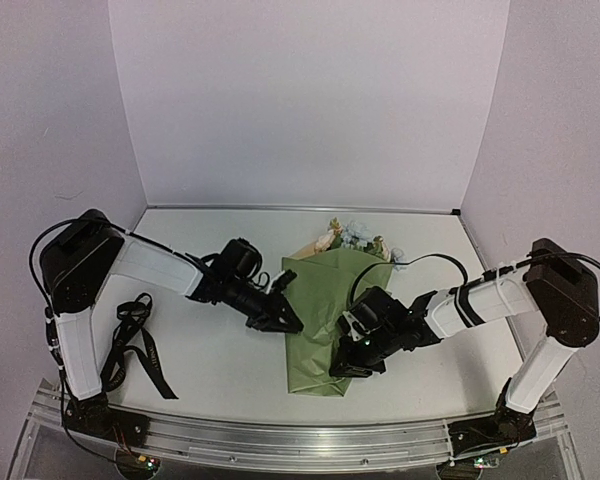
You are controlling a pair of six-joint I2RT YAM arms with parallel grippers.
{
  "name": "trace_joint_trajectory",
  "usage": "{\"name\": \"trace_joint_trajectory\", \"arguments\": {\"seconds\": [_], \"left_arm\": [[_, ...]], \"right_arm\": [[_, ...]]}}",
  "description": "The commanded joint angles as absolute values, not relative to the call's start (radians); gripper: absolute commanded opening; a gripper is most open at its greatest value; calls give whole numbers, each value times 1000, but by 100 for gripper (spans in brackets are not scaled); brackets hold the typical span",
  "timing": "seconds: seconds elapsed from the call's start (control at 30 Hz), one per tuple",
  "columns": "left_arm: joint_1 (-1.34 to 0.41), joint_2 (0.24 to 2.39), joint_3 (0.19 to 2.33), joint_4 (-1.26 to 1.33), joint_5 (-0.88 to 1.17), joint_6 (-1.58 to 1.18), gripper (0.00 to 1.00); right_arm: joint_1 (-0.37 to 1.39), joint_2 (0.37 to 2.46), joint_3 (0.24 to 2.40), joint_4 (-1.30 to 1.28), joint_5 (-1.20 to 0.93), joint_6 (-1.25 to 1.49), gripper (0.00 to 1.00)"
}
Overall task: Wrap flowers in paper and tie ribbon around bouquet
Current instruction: Press the fold line on the folded bouquet.
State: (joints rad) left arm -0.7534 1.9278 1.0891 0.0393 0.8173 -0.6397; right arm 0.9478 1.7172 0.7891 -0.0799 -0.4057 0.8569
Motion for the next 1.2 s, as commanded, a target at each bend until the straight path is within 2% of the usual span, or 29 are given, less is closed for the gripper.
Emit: {"name": "trace_joint_trajectory", "arguments": {"seconds": [0.0, 0.2, 0.43, 0.77, 1.17], "left_arm": [[-809, 1915, 989, 191, 821, -726, 16], [-827, 1971, 946, 276, 822, -792, 15], [-825, 2047, 1001, 274, 774, -829, 17], [-744, 2080, 1020, 303, 724, -883, 18], [-637, 2205, 1249, 139, 830, -766, 20]], "right_arm": [[945, 1739, 754, -232, -356, 862, 13], [944, 1744, 748, -232, -351, 864, 13], [944, 1746, 740, -231, -349, 868, 13], [944, 1747, 728, -227, -349, 867, 12], [944, 1751, 708, -210, -360, 869, 12]]}}
